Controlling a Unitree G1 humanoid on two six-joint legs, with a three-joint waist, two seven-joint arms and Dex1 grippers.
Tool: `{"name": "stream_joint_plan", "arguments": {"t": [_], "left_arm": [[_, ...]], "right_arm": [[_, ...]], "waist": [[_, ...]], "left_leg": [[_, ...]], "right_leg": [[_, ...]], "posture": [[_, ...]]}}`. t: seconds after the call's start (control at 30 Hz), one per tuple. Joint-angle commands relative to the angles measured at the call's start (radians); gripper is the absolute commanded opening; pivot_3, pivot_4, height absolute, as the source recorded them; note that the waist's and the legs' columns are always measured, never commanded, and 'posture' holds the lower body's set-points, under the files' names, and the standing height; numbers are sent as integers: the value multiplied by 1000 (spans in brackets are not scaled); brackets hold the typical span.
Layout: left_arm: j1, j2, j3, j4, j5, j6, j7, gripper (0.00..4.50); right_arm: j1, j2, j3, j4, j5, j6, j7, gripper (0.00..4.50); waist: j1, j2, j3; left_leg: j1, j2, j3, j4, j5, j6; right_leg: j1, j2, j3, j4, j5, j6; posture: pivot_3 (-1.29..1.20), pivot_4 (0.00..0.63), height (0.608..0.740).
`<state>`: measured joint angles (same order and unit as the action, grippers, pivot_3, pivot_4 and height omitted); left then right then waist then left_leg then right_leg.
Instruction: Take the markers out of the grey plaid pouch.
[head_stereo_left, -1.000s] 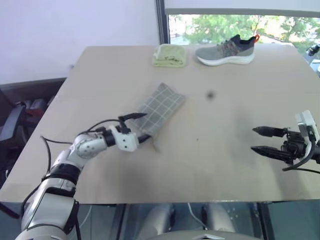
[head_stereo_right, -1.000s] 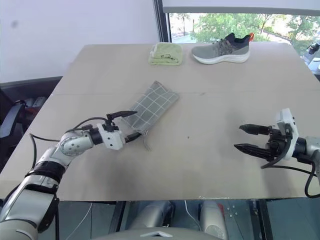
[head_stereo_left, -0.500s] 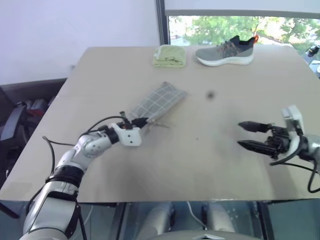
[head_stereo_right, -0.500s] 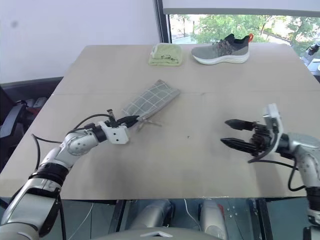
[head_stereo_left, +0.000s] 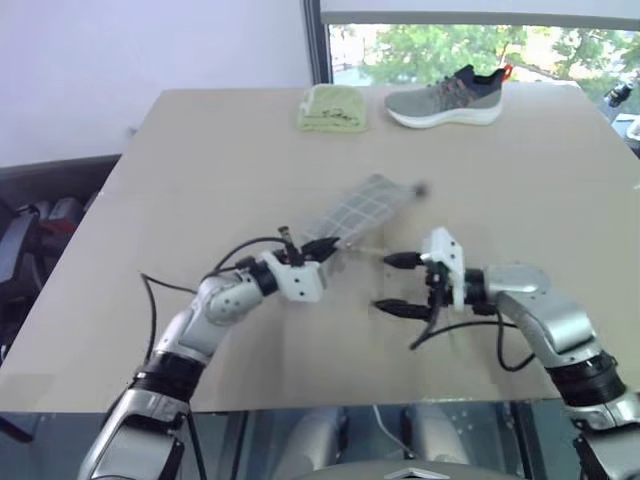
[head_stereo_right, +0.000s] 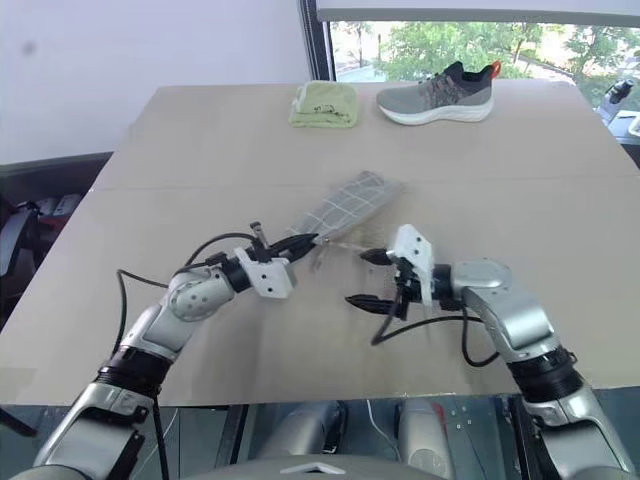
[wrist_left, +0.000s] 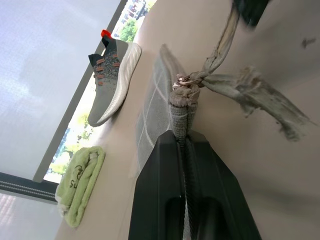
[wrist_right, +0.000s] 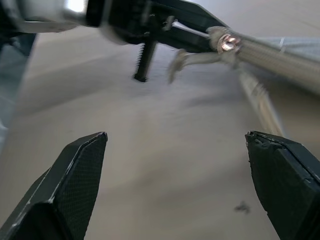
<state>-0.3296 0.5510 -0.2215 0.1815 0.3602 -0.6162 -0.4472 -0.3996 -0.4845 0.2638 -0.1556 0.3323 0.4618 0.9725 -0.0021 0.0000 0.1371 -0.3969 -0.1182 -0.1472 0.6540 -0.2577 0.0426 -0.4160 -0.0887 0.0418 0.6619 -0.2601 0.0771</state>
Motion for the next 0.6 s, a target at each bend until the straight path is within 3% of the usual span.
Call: {"name": "stream_joint_plan", "arguments": {"t": [0.03, 0.23, 0.6], "left_arm": [[12, -11, -9, -66, -7, 18, -4, 20], [19, -13, -11, -84, -11, 36, -11, 20], [1, -11, -20, -52, -1, 19, -9, 20]], "right_arm": [[-47, 24, 34, 25, -73, -42, -43, 4500], [-76, 28, 49, 62, -138, -33, -70, 4500], [-95, -15, -47, -39, -13, 175, -46, 4500]], "waist": [[-4, 0, 0], [-7, -1, 0], [-10, 0, 0]], "left_leg": [[0, 0, 0, 0, 0, 0], [0, 0, 0, 0, 0, 0], [0, 0, 0, 0, 0, 0]], "right_leg": [[0, 0, 0, 0, 0, 0], [0, 0, 0, 0, 0, 0], [0, 0, 0, 0, 0, 0]], "posture": [[0, 150, 740], [0, 150, 740], [0, 150, 740]]}}
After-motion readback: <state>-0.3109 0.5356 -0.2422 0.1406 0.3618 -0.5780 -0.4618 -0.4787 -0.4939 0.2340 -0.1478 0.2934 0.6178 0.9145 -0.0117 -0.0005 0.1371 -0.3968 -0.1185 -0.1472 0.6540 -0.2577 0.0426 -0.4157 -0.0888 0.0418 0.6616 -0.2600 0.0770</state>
